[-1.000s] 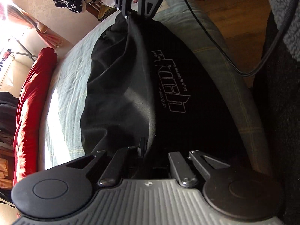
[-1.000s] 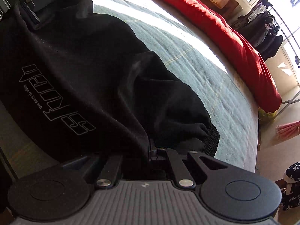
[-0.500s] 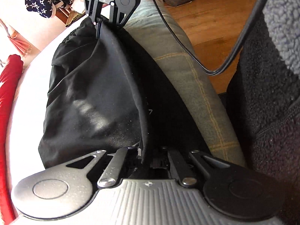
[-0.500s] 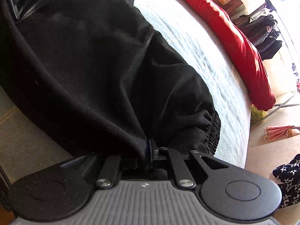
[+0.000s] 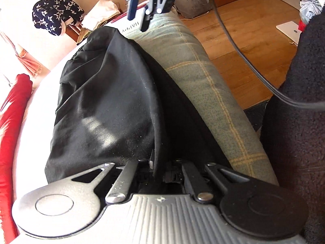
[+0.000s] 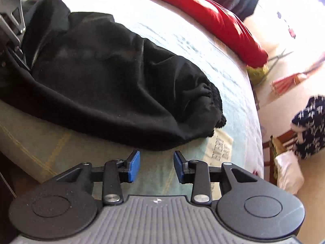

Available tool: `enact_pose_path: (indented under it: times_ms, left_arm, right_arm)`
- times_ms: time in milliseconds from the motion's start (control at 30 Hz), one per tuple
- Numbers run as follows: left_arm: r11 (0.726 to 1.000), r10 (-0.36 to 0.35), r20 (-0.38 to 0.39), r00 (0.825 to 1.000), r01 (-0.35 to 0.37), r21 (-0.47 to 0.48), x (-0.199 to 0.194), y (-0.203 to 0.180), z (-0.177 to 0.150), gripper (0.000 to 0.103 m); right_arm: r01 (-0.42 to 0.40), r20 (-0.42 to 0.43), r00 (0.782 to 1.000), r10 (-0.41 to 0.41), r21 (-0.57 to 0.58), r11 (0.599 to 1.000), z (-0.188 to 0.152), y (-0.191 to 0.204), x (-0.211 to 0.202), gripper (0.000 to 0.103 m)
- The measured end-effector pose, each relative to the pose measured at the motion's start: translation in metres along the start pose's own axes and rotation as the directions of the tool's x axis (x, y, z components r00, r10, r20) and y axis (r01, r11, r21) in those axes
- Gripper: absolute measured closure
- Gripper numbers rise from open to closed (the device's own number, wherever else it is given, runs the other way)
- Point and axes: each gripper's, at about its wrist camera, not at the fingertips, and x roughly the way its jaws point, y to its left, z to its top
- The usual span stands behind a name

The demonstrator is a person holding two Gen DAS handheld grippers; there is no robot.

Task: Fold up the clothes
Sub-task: 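Open the right tool to release the waistband while the left tool lowers the folded pants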

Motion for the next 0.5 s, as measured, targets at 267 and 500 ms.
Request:
enact_pose_path:
  times_ms: [267, 500]
  left_arm:
    - [0.999, -0.007, 0.046, 0.999, 0.009, -0.044, -0.001, 0.004, -0.007, 0.101]
    - [0.993, -0.067, 0.060, 0.996, 0.072, -0.090, 0.000, 0.017, -0.010, 0.101]
  right_arm:
    - [-0.060, 0.085, 0.996, 0.016, 0.547, 0.835, -0.034, 0.029, -0.031, 0.060]
    - [-0.116, 0.148, 0.989, 0.012, 0.716, 0.689, -0.032, 0.023, -0.023, 0.060]
